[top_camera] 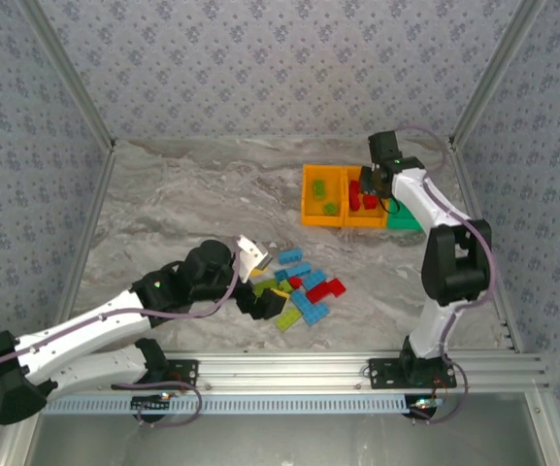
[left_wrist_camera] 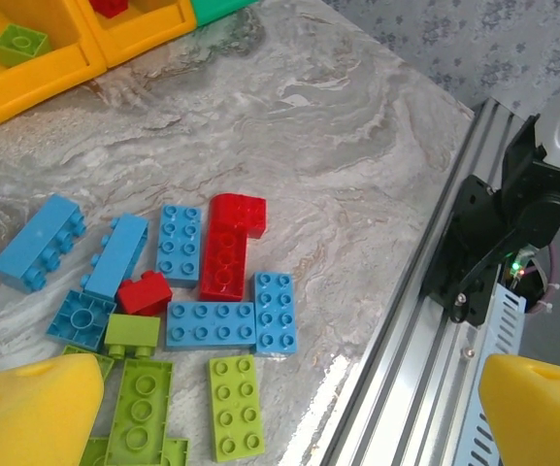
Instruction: Sort the legos into containers by color
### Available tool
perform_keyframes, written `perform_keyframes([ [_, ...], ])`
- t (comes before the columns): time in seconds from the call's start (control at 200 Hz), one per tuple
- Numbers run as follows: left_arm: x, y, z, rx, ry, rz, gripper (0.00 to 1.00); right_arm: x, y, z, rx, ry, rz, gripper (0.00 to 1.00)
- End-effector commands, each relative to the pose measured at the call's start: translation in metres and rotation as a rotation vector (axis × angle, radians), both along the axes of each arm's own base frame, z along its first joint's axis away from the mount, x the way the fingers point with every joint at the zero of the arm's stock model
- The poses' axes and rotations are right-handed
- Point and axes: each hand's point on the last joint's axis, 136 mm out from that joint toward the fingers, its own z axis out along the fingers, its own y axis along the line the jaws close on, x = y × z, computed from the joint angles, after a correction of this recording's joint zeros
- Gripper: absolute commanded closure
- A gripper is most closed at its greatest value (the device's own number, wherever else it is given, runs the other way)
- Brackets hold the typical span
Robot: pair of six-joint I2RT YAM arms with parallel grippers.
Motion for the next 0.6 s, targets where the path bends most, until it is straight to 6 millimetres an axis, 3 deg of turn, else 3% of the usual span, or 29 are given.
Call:
perform_keyframes([
  [0.0,0.007,0.003,0.005,0.003,0.012,0.066,0.01,0.011,-0.003,-0.002,0.004,0.033,0.017,0.59],
  [0.105,0.013,0.007,0.0,0.021,0.019,0.112,0.01,0.012,-0.004,0.002,0.007,0.038,0.016,0.52],
  [0.31,0.023,0.008,-0.005,0.014,0.043,0.192,0.01,-0.01,-0.004,0.04,0.03,-0.018,0.027,0.42],
  [0.465,0.048,0.015,-0.014,0.049,0.076,0.373,0.01,-0.064,0.018,0.074,0.123,-0.072,0.093,0.39],
  [0.595,0.065,0.01,-0.027,0.121,0.072,0.426,0.01,-0.13,0.049,0.098,0.175,-0.125,0.221,0.3],
])
